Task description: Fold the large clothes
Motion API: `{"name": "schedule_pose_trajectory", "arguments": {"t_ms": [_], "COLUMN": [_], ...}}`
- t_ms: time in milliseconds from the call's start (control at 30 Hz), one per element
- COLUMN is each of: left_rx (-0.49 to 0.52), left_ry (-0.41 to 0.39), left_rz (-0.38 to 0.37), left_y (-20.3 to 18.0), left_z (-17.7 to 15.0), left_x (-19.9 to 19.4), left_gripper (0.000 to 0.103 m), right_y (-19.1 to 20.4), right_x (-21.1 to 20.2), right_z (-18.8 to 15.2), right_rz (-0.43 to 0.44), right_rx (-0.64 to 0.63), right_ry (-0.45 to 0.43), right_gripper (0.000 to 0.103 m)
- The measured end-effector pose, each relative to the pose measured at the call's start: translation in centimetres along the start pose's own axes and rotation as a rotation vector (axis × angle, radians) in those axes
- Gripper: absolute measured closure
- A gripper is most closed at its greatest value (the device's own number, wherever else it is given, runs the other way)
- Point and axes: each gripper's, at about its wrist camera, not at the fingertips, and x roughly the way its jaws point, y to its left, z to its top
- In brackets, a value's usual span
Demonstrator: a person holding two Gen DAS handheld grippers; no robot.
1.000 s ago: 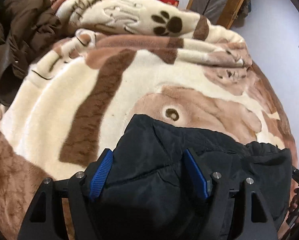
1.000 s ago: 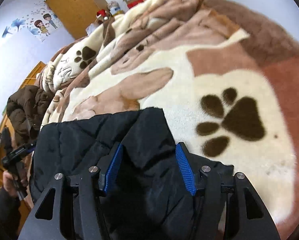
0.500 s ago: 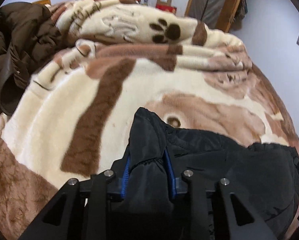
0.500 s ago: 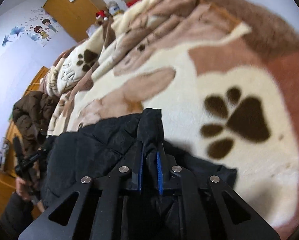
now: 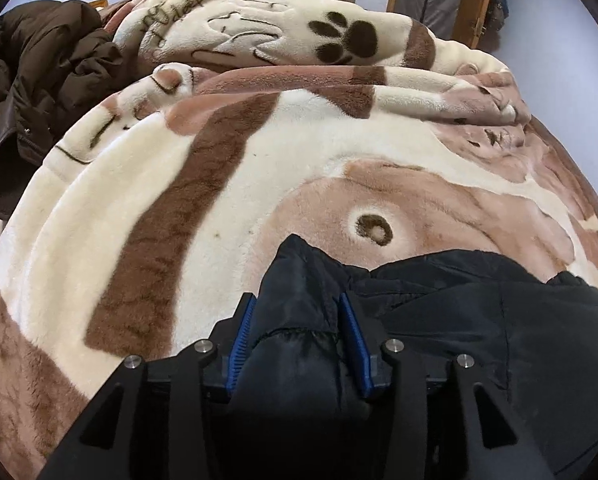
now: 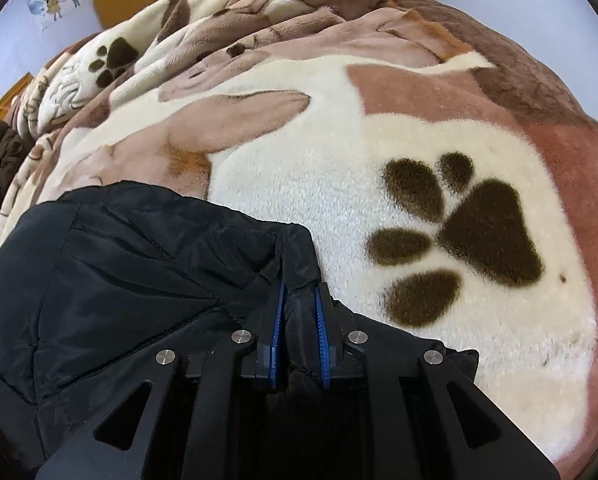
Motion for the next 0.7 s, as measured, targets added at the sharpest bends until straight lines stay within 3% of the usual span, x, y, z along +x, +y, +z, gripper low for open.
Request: {"name": "schedule_pose_trajectory", "arguments": {"t_ms": [100,167,300,400,500,567,633,700], "left_rx": [-0.032,-0.063,-0.091,-0.098,-0.103,-0.053,0.028,0.052], "left_ry": [0.019,0.009,-0.067,-0.142,-0.154,-0.134,-0.100,-0.071], "left_rz": [-0.033,-0.054,-0.070,-0.083,-0.129,-0.143,-0.117,-0.114], "left_y": [1.1,2.4,4.3,4.7,4.3,3.1,1.7,1.2], "left_z": [0.6,1.2,2.0,1.9,0.6,-0.8,-2.1,-2.9], "left_x": [-1.5,-3.1,-7.1,-10.0,-11.0,-10.5,-8.8,-6.6], "left_gripper": [0.052,0.040,0.036,0.035,0.034,0.034,0.034,0.033], "right_y": [-0.2,-0.3,0.4,2.8,5.8,6.7,6.6,6.1], "right_x": [-1.8,-3.8,-9.8,-12.4,-11.9,-9.9,-7.6,-6.2], "right_z": [0.3,0.6,0.7,-0.3,-1.6,-2.5,-3.6,-4.9], "right_rz": [-0.002,-0.001,0.014,0.053,0.055,0.041,-0.015,-0.075], "right_rx": [0.008,0.027,0.041,0.002,-0.077,-0.096,-0.107,-0.128], "right_ry": [-0.012,-0.048,-0.181,-0.229,-0.228,-0.182,-0.155,-0.192], "right_gripper": [0.083,0.082,0.080,0.080,0.080,0.080,0.080,0.080]}}
